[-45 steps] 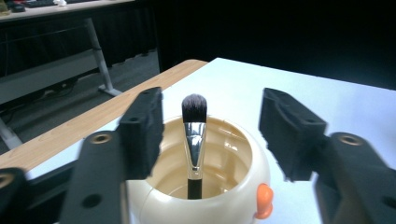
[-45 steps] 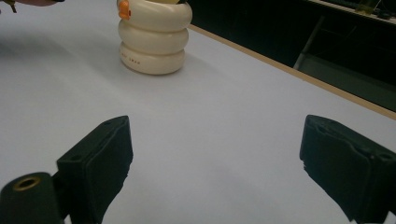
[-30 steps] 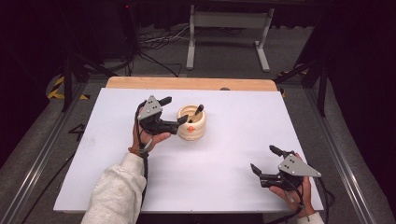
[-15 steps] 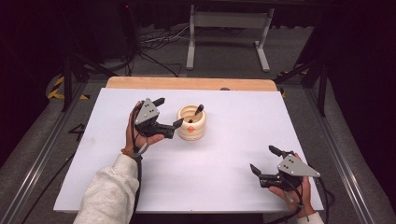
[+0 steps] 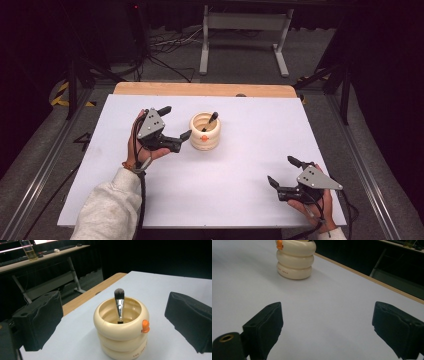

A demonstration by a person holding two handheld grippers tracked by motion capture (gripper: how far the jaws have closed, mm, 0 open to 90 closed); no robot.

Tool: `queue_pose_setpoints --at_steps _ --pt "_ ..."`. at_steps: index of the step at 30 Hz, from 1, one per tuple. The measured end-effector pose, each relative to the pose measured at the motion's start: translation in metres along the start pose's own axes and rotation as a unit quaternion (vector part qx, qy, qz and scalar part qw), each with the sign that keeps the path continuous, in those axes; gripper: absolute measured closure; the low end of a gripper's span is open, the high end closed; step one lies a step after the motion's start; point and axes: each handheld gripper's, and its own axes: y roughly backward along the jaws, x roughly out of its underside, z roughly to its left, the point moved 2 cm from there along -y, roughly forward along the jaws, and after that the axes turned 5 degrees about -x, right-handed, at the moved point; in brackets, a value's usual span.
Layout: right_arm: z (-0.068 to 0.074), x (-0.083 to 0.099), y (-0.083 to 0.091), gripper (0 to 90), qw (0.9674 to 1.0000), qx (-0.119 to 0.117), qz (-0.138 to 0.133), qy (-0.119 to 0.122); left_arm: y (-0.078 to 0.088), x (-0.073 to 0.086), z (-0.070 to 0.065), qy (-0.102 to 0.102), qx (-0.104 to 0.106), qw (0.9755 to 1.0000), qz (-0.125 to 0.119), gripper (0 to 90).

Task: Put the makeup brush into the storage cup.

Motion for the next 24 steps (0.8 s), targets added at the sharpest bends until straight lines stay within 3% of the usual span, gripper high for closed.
queue_pose_setpoints --at_steps 24 --pt "0.001 0.0 0.0 10.5 1.0 0.0 0.002 0.005 0.033 0.014 0.0 -0.014 0.0 0.9999 0.002 1.8"
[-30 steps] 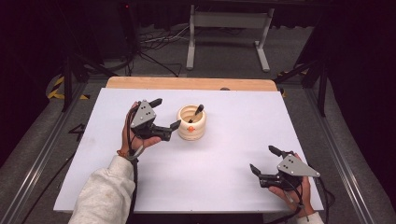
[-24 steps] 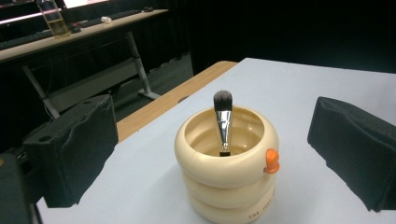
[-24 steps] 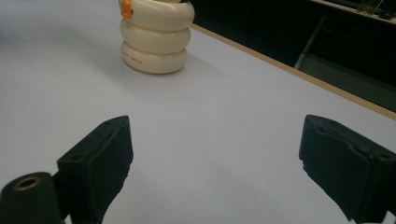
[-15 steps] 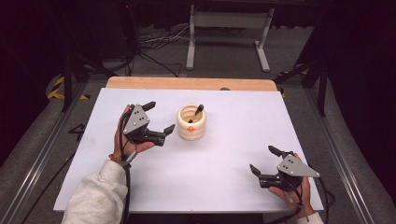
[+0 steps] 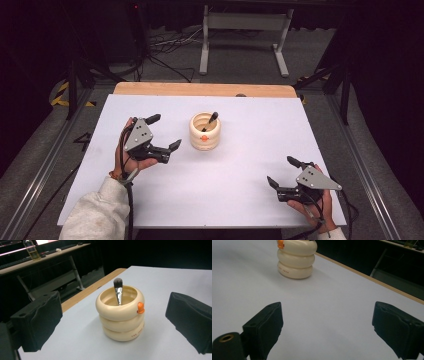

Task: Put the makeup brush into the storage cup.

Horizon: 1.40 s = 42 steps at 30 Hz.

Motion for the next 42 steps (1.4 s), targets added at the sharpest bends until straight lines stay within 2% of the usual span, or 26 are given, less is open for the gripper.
queue_pose_setpoints --at_steps 33,42 --pt "0.001 0.0 -0.001 10.6 1.0 -0.002 0.0 0.003 0.032 0.015 -0.004 -0.015 -0.012 0.9998 0.006 2.8" --pt "0.002 0.0 -0.001 10.6 1.0 -0.003 0.002 0.003 0.044 0.024 -0.003 -0.01 -0.016 0.9998 0.008 2.9"
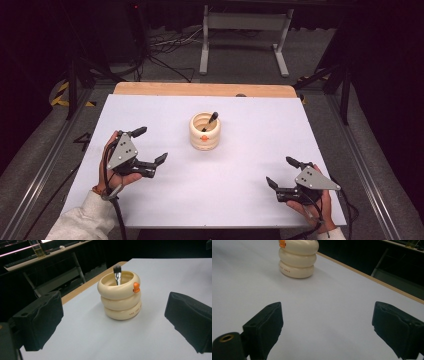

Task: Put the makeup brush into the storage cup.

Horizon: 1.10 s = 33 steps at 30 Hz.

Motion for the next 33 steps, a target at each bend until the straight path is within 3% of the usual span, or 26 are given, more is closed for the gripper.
queue_pose_setpoints --at_steps 16,33 --pt "0.0 0.0 0.0 10.6 1.0 0.0 0.001 0.006 0.018 0.021 0.001 -0.011 -0.007 0.9994 0.03 3.3" --pt "0.001 0.0 0.0 10.5 1.0 0.001 0.003 0.006 0.036 0.047 0.0 -0.001 -0.013 0.9984 0.056 3.7"
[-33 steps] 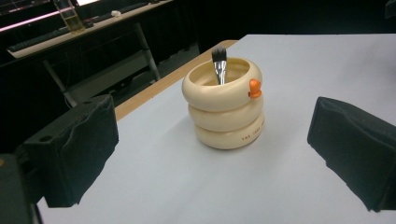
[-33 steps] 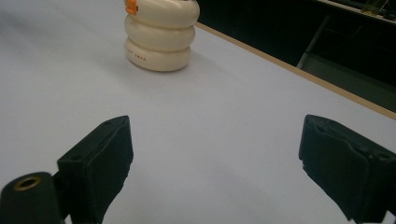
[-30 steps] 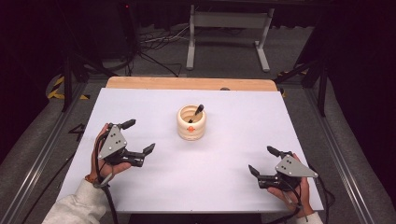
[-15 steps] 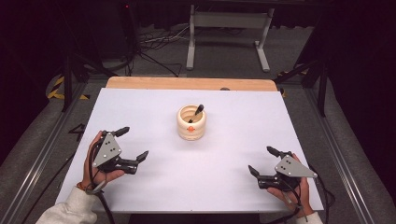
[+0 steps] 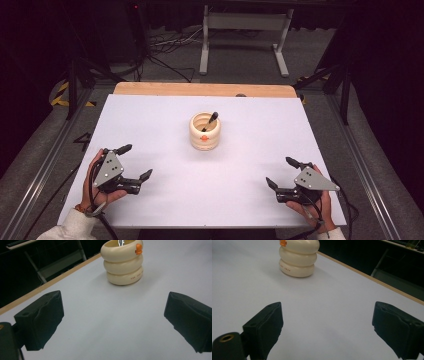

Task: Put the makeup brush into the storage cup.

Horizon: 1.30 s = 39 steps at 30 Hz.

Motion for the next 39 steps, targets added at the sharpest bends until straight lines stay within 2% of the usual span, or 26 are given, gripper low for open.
queue_pose_setpoints --at_steps 10,14,20,29,39 --pt "0.001 0.0 -0.001 10.5 1.0 -0.002 0.002 -0.001 0.006 0.02 0.003 0.015 0.0 0.9995 0.029 3.8" --pt "0.001 0.001 0.0 10.5 1.0 -0.002 0.001 0.001 0.01 0.024 0.004 0.019 0.0 0.9993 0.031 3.8" --pt "0.002 0.001 0.0 10.5 1.0 -0.003 0.003 0.001 0.015 0.028 0.005 0.028 -0.003 0.9992 0.029 3.8" --pt "0.001 0.001 0.0 10.5 1.0 -0.004 0.002 0.0 0.024 0.038 0.009 0.061 -0.003 0.9977 0.029 3.8" --pt "0.002 0.0 0.002 10.5 1.0 -0.003 0.001 0.003 0.027 0.037 0.007 0.057 -0.007 0.9982 0.018 3.9"
